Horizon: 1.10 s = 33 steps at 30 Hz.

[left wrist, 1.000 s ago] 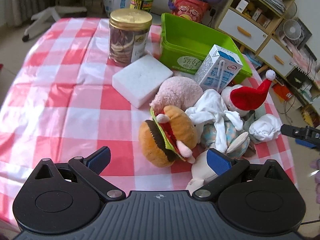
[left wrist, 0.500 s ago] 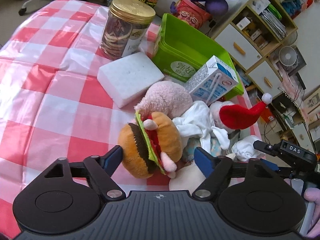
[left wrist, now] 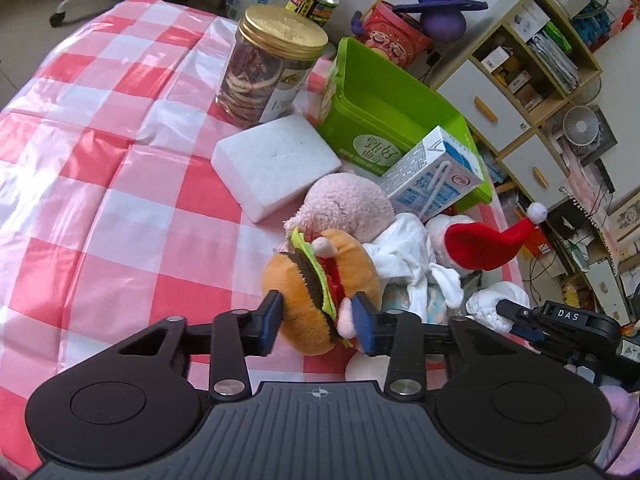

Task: Organize soft objects
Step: 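Close the left tool on the hamburger plush while the right tool grasps the white cloth, then carry the hamburger plush into the green bin with the left tool while the right drops the cloth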

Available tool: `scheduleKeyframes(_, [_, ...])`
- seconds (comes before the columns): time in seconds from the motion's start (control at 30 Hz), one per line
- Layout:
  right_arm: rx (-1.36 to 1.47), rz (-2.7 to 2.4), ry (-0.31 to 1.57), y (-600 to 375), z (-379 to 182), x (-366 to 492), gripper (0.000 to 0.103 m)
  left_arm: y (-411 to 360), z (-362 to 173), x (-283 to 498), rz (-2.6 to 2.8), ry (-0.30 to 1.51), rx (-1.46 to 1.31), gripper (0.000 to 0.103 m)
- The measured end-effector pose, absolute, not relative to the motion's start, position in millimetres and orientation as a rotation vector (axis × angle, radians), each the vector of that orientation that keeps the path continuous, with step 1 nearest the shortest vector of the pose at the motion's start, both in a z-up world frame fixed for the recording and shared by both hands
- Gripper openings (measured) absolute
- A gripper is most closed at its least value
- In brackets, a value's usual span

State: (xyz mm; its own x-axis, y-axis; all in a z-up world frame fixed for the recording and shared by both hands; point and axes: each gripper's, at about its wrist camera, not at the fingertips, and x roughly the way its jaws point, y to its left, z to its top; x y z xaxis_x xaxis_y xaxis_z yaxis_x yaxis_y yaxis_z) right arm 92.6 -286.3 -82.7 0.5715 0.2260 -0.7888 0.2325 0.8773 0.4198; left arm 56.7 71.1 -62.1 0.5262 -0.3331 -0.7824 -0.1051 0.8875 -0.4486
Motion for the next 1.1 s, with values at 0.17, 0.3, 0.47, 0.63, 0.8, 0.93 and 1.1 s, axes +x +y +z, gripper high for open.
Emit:
scheduleKeyframes(0.17, [0.556, 0.013, 0.959, -289.6, -72.2, 86.3, 0.0, 77.2, -54.8, 54.0, -0.156, 0.999, -0.507, 0.032])
scheduleKeyframes(0.3, [0.594, 0.023, 0.931, -294.2, -61.5, 81.2, 0.0, 81.3, -48.2, 52.2, -0.181, 0.979, -0.533, 0.006])
scheduleKeyframes(0.47, [0.623, 0.062, 0.89, -296.5, -45.7, 74.5, 0.0, 82.5, -45.9, 50.4, -0.182, 0.973, -0.523, 0.009])
scheduleKeyframes(0.63, [0.633, 0.089, 0.874, -295.8, -37.6, 69.3, 0.0, 85.7, -47.8, 51.0, -0.167, 0.975, -0.558, 0.051])
scheduleKeyframes(0.8, [0.635, 0.118, 0.876, -294.3, -34.7, 68.1, 0.0, 78.6, -50.9, 54.7, -0.143, 0.986, -0.514, 0.066])
scheduleKeyframes(0.93, [0.642, 0.132, 0.879, -293.7, -34.4, 67.7, 0.0, 70.8, -60.4, 61.5, -0.121, 1.003, -0.471, 0.073])
scheduleKeyframes(1.1, [0.655, 0.148, 0.901, -292.1, -38.4, 67.4, 0.0, 65.5, -70.6, 68.2, -0.058, 1.022, -0.393, 0.072])
